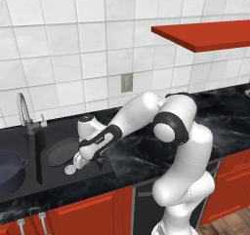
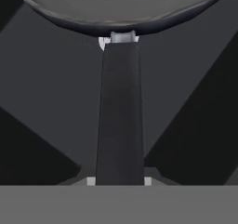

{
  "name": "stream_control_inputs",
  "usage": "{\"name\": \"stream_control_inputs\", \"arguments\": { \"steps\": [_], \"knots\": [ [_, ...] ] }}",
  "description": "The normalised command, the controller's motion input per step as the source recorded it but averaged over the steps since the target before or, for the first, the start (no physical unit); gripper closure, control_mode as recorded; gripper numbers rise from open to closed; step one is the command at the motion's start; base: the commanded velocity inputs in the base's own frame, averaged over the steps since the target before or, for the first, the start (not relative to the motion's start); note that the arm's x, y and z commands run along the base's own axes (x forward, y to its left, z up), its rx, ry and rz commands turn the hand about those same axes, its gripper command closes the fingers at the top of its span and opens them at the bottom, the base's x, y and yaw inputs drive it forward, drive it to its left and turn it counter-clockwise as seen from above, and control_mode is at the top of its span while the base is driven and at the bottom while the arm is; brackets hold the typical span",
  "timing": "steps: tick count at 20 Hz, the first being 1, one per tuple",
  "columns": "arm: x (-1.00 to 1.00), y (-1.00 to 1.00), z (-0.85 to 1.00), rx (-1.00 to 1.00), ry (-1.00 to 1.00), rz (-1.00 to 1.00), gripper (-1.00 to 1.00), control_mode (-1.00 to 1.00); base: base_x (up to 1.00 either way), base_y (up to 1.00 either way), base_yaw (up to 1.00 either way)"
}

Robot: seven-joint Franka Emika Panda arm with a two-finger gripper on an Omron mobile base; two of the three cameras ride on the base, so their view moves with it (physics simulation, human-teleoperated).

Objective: Move the pot and pan from the stove into the sink.

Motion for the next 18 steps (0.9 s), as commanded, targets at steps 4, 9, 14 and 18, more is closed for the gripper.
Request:
{"name": "stream_control_inputs", "arguments": {
  "steps": [4, 9, 14, 18],
  "knots": [
    [-0.01, 0.50, -0.25, -0.05, 0.00, -0.04, 1.00, -1.00, 0.00, 0.00, 0.00],
    [0.00, 0.09, -0.02, 0.00, 0.00, 0.00, 1.00, -1.00, 0.00, 0.00, 0.00],
    [0.04, 0.00, 0.00, 0.00, 0.00, 0.00, -1.00, -1.00, 0.00, 0.00, 0.00],
    [0.10, 0.01, 0.00, 0.00, 0.00, 0.00, -1.00, -1.00, 0.00, 0.00, 0.00]
  ]
}}
